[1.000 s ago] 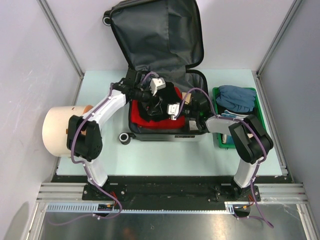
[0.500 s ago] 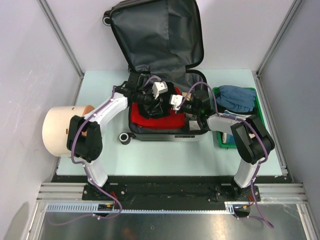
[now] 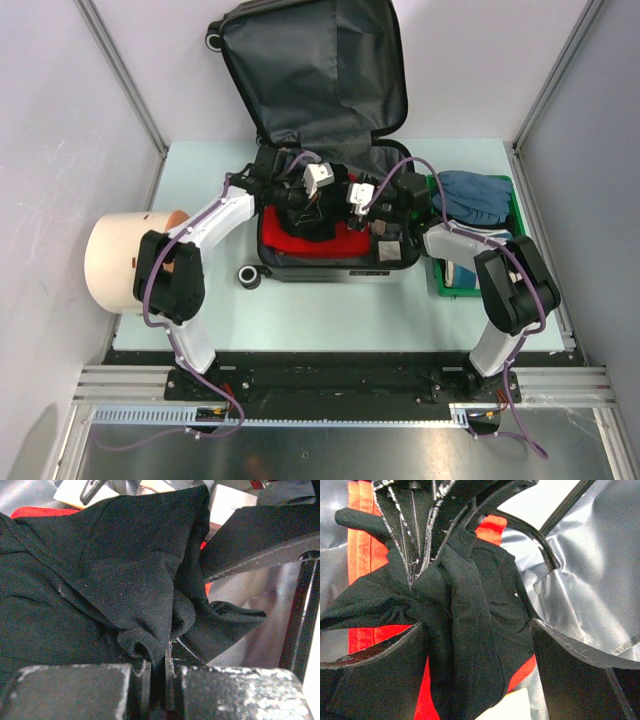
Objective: Open, take out, and arrange the luggage
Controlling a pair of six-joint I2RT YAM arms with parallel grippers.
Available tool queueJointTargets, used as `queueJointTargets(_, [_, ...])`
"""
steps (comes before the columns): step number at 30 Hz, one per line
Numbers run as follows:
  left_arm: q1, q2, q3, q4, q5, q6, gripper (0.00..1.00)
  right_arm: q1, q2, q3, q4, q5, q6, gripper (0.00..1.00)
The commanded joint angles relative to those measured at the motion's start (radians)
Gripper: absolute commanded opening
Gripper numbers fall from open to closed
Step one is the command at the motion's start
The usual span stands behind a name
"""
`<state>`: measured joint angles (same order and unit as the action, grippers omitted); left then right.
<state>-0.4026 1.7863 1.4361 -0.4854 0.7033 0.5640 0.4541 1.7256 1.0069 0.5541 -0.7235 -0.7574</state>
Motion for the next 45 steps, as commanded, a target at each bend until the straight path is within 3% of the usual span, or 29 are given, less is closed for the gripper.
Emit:
queueJointTargets(1, [0.001,-0.039,0.003,-0.004,0.079,-0.013,0.0,0.029,-0.029,0.044,0.006,0.01,-0.086,0.85])
queueJointTargets(8, [0.001,-0.038,0.004,-0.004,0.088,-0.012,0.0,0.092,0.005,0.053,-0.037,0.012,-0.247,0.94])
queueJointTargets(13, [0.001,-0.036,0.004,-0.002,0.105,-0.013,0.0,0.098,0.035,0.067,-0.04,0.025,-0.28,0.9])
queueJointTargets(16, [0.001,-0.042,-0.003,-0.004,0.116,-0.015,0.0,0.101,0.054,0.093,-0.036,0.036,-0.267,0.65])
queueJointTargets(17, [0.001,-0.047,-0.008,-0.004,0.117,-0.015,0.0,0.101,0.054,0.099,-0.03,0.042,-0.258,0.49])
queueJointTargets(19, [0.001,-0.067,-0.02,-0.004,0.116,-0.013,0.01,0.095,0.049,0.105,-0.023,0.058,-0.24,0.34])
queueJointTargets(20, [0.001,-0.074,-0.025,-0.005,0.113,-0.01,0.04,0.089,0.045,0.105,-0.026,0.061,-0.238,0.18])
queueJointTargets(21, [0.002,-0.094,-0.029,-0.008,0.105,-0.009,0.09,0.086,0.039,0.108,-0.028,0.065,-0.232,0.12])
queueJointTargets(22, [0.005,-0.103,-0.037,-0.009,0.099,-0.009,0.24,0.078,0.032,0.108,-0.029,0.071,-0.221,0.05])
queueJointTargets(23, [0.01,-0.117,-0.04,-0.015,0.093,-0.015,0.33,0.075,0.013,0.108,-0.033,0.078,-0.22,0.0])
queueJointTargets(24, [0.013,-0.137,-0.042,-0.015,0.078,-0.021,0.4,0.071,0.002,0.108,-0.031,0.088,-0.217,0.0])
queueJointTargets(25, [0.024,-0.148,-0.042,-0.019,0.071,-0.027,0.54,0.06,-0.007,0.11,-0.028,0.093,-0.198,0.0])
queueJointTargets(30, [0.06,-0.211,-0.023,-0.024,-0.007,-0.095,0.86,0.02,-0.107,0.108,0.01,0.122,-0.123,0.0])
queueJointTargets(31, [0.077,-0.231,-0.019,-0.025,-0.013,-0.101,0.99,0.015,-0.122,0.108,0.009,0.122,-0.117,0.0])
queueJointTargets(38, [0.099,-0.278,0.003,-0.024,-0.059,-0.124,1.0,-0.07,-0.314,0.11,-0.069,0.114,-0.097,0.0])
queueJointTargets(45, [0.099,-0.284,-0.005,-0.024,-0.002,-0.128,1.0,-0.213,-0.612,0.108,-0.384,0.087,-0.181,0.0])
